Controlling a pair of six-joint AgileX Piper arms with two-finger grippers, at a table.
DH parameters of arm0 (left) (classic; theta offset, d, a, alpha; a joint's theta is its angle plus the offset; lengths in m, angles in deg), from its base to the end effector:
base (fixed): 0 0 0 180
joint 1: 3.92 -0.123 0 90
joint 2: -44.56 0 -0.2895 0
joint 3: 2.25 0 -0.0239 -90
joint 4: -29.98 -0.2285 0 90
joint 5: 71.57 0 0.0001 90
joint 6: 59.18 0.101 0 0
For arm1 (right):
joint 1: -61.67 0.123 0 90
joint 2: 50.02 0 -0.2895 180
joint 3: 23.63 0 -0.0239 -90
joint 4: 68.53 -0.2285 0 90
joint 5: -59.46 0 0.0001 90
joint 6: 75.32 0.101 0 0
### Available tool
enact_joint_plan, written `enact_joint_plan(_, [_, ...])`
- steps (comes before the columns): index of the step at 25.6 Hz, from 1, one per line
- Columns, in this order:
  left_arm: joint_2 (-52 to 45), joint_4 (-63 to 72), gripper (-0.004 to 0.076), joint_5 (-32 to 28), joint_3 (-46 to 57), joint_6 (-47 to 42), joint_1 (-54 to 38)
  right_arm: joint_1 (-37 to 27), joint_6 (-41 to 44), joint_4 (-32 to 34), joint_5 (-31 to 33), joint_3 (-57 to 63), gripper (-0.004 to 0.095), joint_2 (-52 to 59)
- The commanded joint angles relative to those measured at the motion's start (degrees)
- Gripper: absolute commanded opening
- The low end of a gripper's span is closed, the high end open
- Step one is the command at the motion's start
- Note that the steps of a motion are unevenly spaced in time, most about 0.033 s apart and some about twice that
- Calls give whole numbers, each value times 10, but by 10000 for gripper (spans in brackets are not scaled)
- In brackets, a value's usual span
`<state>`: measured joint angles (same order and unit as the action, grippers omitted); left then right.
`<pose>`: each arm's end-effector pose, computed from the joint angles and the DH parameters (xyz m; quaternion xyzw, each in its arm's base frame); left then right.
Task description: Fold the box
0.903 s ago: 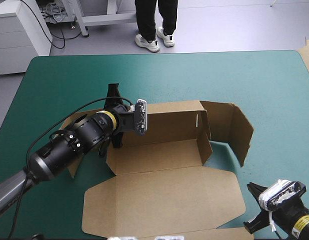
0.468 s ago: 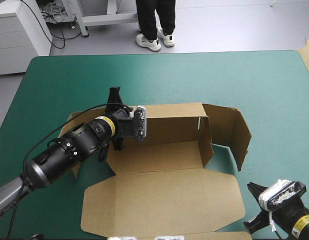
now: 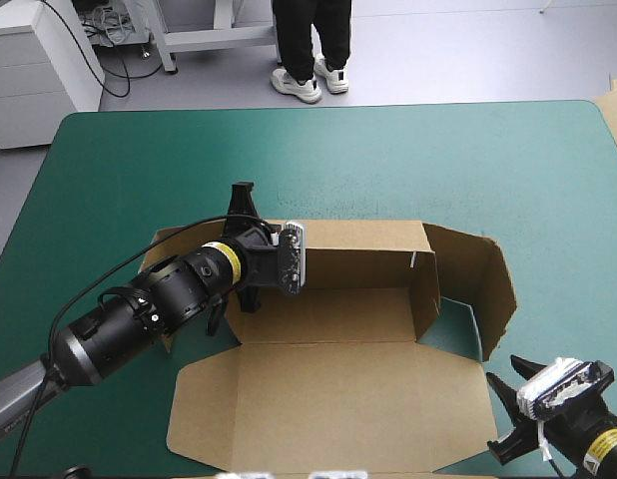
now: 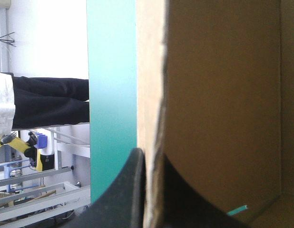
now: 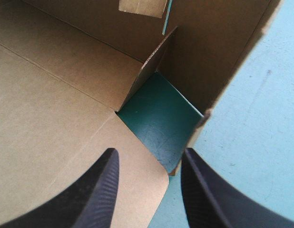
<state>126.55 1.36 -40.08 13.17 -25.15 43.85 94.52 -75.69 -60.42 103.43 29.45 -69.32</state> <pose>0.1993 -0.1820 0.3468 0.6740 0.5727 0.1559 0.4397 0.0285 0.0066 0.2664 -0.2589 0.8072 0.0813 0.5242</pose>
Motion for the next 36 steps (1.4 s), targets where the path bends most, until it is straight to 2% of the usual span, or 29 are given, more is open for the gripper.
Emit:
enact_joint_plan(1, [-11,24,-9,-12,-12,-35,11,-4,4,14,-36,-16,427,-5])
enact_joint_plan(10, [-11,-49,-9,-53,14,-121,11,-4,4,16,-36,-15,427,-5])
enact_joint_plan(18, [-11,-47,-8,-57,29,-133,11,-4,4,19,-36,-15,421,-5])
enact_joint_plan(22, [-11,-46,-8,-59,29,-134,11,-4,62,62,-36,-17,422,-5])
enact_joint_plan(26, [-11,-46,-8,-60,29,-134,11,-4,77,75,-35,-21,421,-7])
enact_joint_plan(32, [-11,-46,-8,-60,29,-134,11,-4,103,76,-7,-109,421,-8])
enact_joint_plan(36, [-11,-47,-8,-60,29,-132,11,-4,133,129,22,-186,419,-61])
